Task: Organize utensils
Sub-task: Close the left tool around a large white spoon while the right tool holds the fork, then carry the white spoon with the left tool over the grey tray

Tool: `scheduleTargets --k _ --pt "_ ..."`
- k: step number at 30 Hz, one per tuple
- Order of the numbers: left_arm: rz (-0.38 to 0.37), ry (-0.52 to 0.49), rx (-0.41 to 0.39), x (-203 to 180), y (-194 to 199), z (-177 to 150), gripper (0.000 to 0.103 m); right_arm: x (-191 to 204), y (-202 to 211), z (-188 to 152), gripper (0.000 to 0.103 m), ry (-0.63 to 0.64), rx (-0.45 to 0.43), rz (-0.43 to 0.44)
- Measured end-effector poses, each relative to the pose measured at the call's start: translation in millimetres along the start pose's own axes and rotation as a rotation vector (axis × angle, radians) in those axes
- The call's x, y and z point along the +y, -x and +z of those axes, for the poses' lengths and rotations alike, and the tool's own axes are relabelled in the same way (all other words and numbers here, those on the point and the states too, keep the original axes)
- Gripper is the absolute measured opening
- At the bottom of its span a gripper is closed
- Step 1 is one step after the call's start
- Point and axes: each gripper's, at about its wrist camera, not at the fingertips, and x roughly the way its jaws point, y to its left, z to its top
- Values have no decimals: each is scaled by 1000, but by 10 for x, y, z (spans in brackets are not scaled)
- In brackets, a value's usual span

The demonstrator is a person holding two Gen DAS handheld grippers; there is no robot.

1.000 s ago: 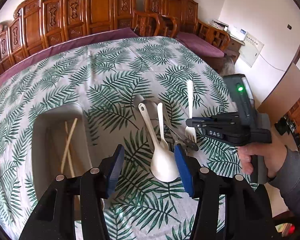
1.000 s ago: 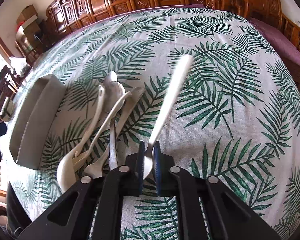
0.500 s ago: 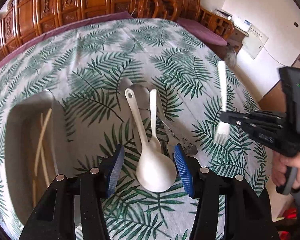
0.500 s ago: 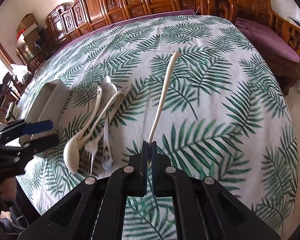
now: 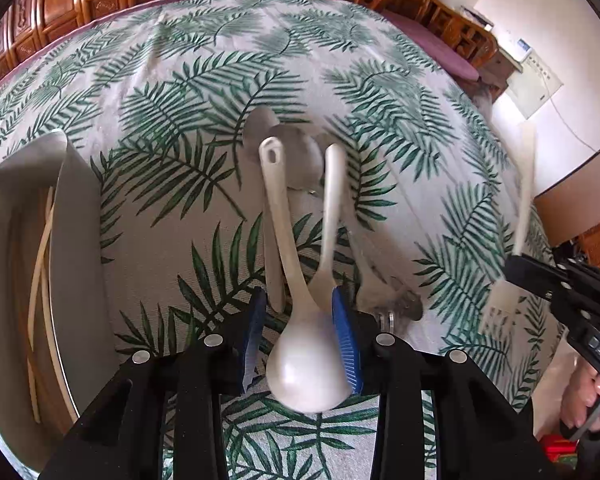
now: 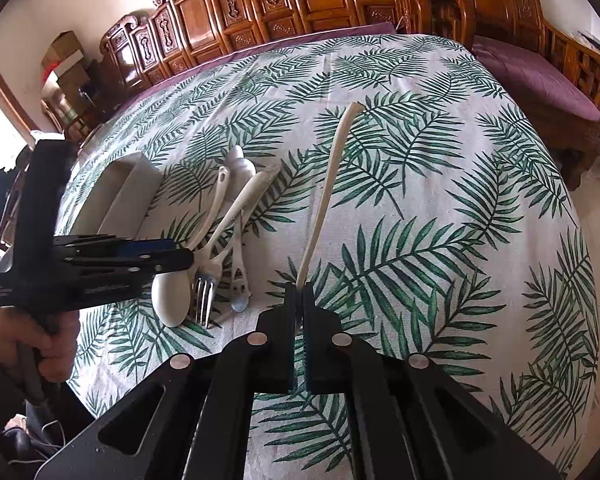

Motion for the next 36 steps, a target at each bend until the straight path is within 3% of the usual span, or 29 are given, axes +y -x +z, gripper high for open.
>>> scheduleTargets --k 3,10,12,14,22,36 --pt "33 1 18 -6 -38 -12 26 45 28 1 4 25 0 -8" --pt "66 -29 25 -6 2 -82 24 52 52 -20 4 14 -6 -9" --pt "61 -26 20 23 27 -97 13 85 60 -41 4 14 -5 -8" --pt "53 -22 20 50 45 -112 10 122 65 -58 4 20 -3 -10" --pt "45 -38 -27 109 210 -178 8 257 119 -88 4 27 -4 -17" --pt "16 -53 -190 185 991 -179 8 677 165 2 4 72 -19 0"
